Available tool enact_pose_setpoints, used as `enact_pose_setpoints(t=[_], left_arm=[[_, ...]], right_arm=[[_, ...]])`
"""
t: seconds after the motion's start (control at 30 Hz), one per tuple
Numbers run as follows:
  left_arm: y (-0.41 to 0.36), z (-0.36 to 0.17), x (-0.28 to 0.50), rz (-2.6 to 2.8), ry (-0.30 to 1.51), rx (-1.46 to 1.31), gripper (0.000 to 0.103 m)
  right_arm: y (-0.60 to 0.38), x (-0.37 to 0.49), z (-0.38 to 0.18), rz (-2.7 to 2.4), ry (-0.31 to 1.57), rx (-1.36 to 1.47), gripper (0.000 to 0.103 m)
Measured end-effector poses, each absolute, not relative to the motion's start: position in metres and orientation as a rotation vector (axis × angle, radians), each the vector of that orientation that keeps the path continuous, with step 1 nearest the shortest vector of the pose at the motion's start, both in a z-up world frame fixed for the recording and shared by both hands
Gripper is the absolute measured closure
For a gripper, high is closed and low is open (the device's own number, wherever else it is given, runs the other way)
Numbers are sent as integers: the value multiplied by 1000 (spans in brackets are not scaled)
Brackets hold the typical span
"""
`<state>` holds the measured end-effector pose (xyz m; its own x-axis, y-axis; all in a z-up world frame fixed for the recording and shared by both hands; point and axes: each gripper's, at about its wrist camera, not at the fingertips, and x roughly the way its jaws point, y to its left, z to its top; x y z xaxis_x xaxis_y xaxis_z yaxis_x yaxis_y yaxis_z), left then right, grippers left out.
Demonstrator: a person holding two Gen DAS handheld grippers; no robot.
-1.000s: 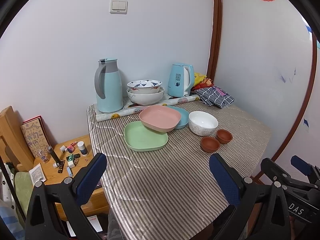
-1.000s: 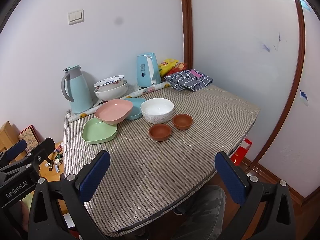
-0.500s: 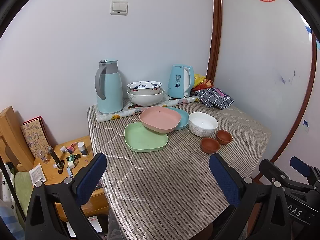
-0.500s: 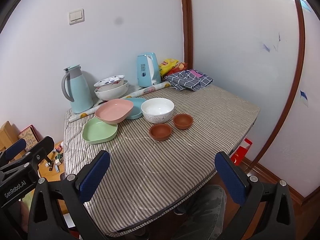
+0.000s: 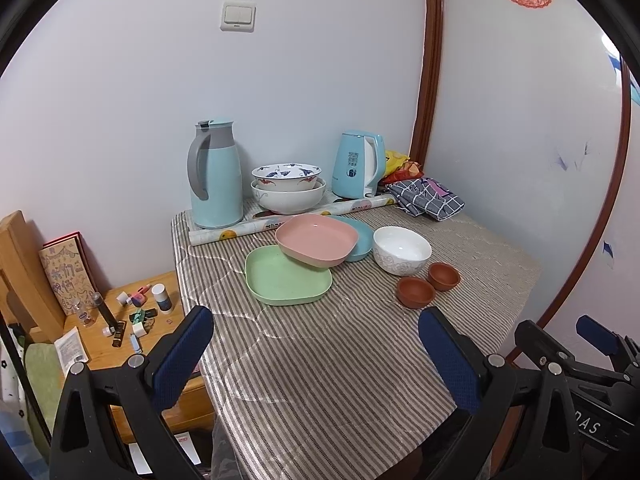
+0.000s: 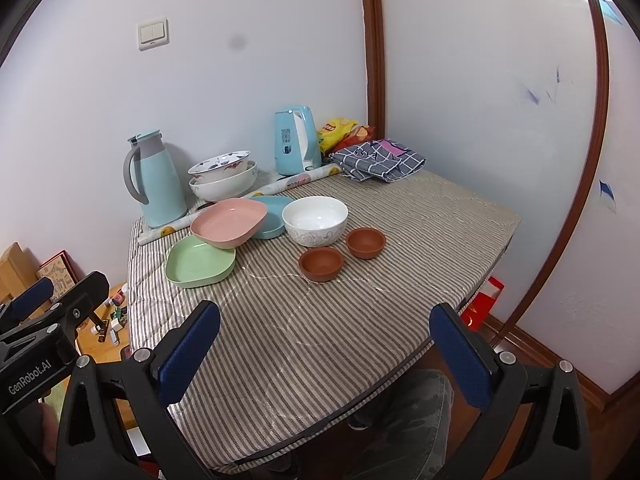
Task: Organize plates and bowls
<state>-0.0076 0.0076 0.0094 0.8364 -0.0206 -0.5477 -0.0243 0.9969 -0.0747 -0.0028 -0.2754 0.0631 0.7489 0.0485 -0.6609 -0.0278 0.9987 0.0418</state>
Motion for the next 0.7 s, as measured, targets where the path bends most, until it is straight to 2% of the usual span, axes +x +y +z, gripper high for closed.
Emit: enact_pose_setpoints(t=[0.7], left_arm=[[0, 10, 19, -29, 606, -92, 0]], right_arm=[[-282, 16, 69, 27, 722, 41, 0]])
